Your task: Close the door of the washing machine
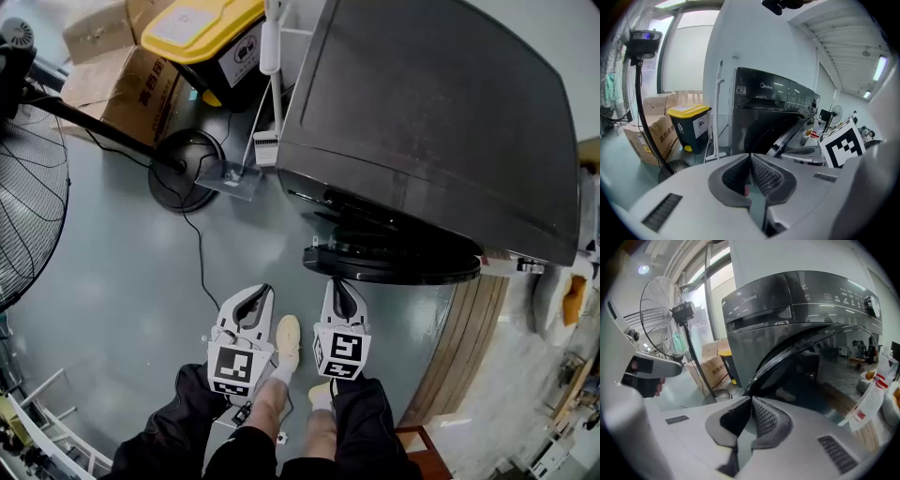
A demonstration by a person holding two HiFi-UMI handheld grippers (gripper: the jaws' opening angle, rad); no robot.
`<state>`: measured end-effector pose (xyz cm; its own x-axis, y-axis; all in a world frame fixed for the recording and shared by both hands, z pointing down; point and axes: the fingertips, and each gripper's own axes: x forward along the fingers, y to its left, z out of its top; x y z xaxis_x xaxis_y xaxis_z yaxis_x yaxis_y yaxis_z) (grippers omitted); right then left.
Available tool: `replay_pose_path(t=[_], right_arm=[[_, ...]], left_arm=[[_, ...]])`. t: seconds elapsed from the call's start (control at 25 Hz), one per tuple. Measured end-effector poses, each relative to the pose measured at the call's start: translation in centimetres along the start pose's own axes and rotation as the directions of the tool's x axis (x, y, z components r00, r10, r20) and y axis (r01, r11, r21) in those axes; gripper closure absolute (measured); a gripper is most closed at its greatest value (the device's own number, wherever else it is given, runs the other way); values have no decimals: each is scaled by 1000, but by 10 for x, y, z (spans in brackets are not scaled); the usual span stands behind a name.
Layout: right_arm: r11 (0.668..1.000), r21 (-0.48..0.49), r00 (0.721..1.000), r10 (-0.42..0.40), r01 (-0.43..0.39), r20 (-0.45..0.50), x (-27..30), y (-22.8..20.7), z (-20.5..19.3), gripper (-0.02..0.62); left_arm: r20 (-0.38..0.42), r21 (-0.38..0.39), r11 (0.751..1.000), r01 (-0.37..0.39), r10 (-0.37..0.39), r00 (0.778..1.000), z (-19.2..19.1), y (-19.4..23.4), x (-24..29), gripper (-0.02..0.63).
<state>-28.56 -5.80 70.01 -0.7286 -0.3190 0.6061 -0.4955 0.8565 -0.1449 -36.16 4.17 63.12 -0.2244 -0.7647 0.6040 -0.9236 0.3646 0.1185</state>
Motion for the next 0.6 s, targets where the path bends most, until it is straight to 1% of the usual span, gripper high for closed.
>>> replay_pose_path(t=[0.12,0.36,0.4,0.52,0.6], right_arm=[[1000,1,1000,-6,6,12,10,-2,7,574],[1000,-13,999,-20,21,45,22,-6,20,578],[1000,-14,999,-21,22,48,23,-7,23,578],[1000,-15,998,-23,24,54,29,-9,28,578],[1000,-13,998,-23,24,56,33,-10,32,578]], left_arm=[[8,2,1000,-1,1,1000,3,3,7,577],[61,-8,1000,-4,5,998,14,7,17,577],[60,-10,1000,-4,4,998,14,7,18,577],[24,-6,1000,3,-2,1000,14,8,20,577],[22,-7,1000,4,-4,1000,15,9,22,577]])
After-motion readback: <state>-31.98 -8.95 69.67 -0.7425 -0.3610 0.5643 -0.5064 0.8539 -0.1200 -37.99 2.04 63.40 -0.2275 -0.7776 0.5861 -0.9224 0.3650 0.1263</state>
